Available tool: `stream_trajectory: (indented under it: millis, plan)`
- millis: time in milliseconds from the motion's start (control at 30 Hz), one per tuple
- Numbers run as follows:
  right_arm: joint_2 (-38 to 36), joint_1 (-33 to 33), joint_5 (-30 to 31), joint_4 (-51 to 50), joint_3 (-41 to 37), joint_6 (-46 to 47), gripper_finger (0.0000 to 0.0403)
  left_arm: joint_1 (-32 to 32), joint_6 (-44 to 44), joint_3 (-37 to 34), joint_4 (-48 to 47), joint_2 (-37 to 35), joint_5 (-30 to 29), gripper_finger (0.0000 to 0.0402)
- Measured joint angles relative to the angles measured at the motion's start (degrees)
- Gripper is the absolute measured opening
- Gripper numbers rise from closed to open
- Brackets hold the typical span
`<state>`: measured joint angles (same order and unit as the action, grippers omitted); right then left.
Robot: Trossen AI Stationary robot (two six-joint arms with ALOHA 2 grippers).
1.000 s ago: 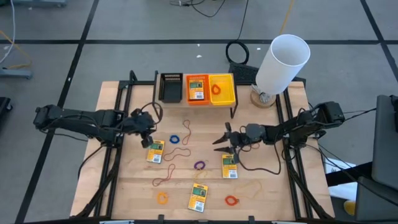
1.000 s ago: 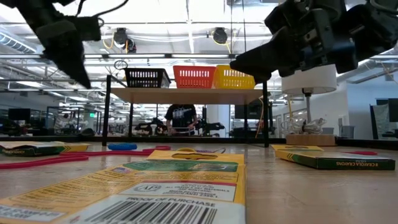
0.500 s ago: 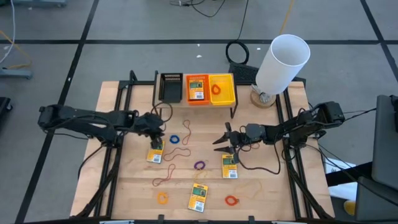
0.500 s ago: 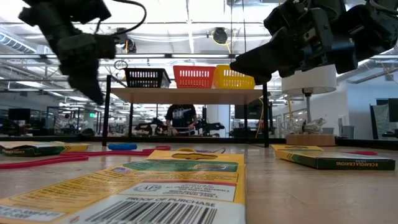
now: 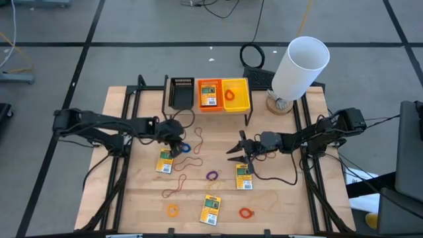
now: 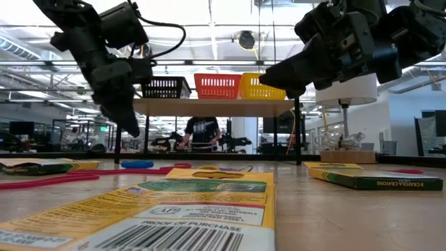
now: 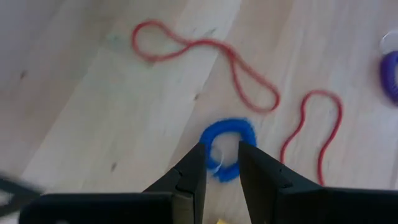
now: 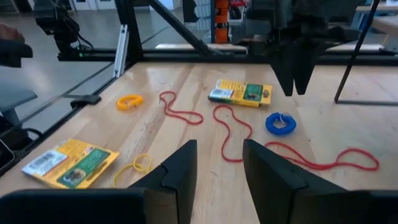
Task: Pick & Place Office Desk Supplies
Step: Put the red rubberband into the black bin on the shelf
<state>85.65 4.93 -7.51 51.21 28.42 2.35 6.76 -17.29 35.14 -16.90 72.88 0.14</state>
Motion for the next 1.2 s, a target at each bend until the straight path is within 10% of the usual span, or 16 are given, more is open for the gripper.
stream_trajectory:
  millis: [1200]
  plan:
    - [0.0,0.0,0.3,-0.9,0.0,-0.1,0.0118,0.0,2.0,0.1,23.6,15.3,-1.2,0.0081]
